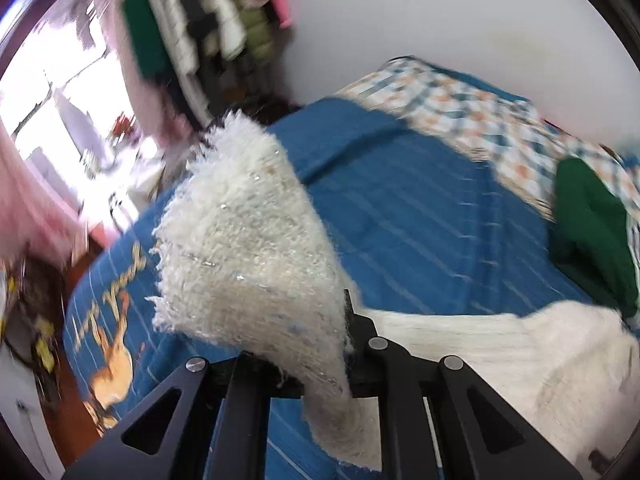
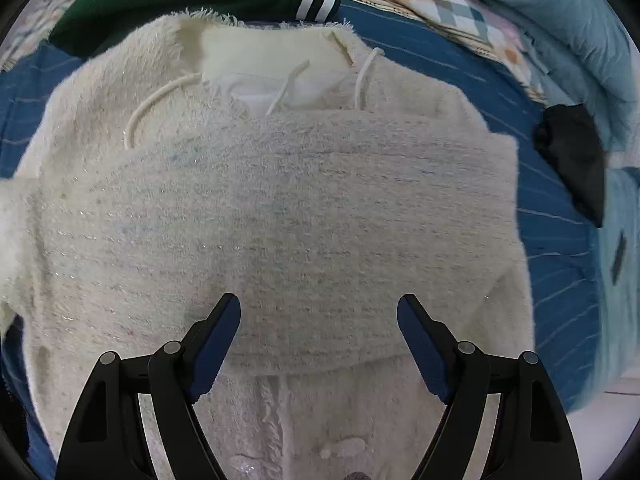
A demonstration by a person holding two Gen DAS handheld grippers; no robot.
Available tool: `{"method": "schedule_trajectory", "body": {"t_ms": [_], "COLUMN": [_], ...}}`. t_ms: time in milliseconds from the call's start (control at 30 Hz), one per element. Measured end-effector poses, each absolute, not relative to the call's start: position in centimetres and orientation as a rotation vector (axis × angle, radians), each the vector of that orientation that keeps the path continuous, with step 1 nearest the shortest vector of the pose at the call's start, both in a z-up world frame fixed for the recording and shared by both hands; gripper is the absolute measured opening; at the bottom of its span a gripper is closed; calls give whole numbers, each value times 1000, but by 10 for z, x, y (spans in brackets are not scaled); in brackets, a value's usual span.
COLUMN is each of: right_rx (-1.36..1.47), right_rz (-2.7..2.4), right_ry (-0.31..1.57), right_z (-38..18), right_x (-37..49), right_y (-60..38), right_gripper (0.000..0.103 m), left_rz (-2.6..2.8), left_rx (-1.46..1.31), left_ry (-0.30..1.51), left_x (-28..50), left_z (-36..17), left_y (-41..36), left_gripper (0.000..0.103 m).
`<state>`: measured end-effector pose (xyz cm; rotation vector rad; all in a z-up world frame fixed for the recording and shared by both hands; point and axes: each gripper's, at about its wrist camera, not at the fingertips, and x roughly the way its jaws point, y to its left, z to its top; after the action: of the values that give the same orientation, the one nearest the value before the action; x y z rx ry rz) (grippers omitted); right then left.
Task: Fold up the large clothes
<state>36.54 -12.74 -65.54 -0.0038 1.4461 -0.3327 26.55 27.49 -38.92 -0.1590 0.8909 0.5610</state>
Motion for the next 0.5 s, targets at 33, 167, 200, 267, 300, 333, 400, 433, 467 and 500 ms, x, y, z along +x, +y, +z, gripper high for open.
{"method": "schedule_trajectory", "body": {"t_ms": [33,167,200,267,300,333,400,433,467,500], "right_rx": [20,82,103,130,146,179,224,268,293,307], "right_rz": [-320,-296,-297,-316,-326,-343,-376,-395,-410,-423], "right_ry": [1441,1436,1435,1432,1432,1437,1446,1446,1444,1442], "right_z": [-655,-654,-653,-651,-650,-650,-651,-651,-651,-651], "right_x": [366,365,362,357,356,350,340,332,326,322], "right_y": [-136,-172,-186,-212,-225,-246,-275,-297,-314,-327], "right_gripper": [82,82,82,82,82,82,82,82,82,82], "left_rz": [548,425,384,289,239,182,91,28,-16,-50], "left_rx": [-139,-87,-74,-74,-74,-77,-70,-71,-65,-63], "left_ry": [883,871,874,897,912,931,976,1007,1036,1065], "left_x": [268,300,304,313,318,323,329,332,333,333], "left_z": [-382,-362,-359,-360,-363,-369,-382,-394,-404,-415], "left_y": [263,191,168,121,96,67,16,-16,-41,-67], "left_gripper": [8,8,8,8,8,8,8,8,8,8]}}
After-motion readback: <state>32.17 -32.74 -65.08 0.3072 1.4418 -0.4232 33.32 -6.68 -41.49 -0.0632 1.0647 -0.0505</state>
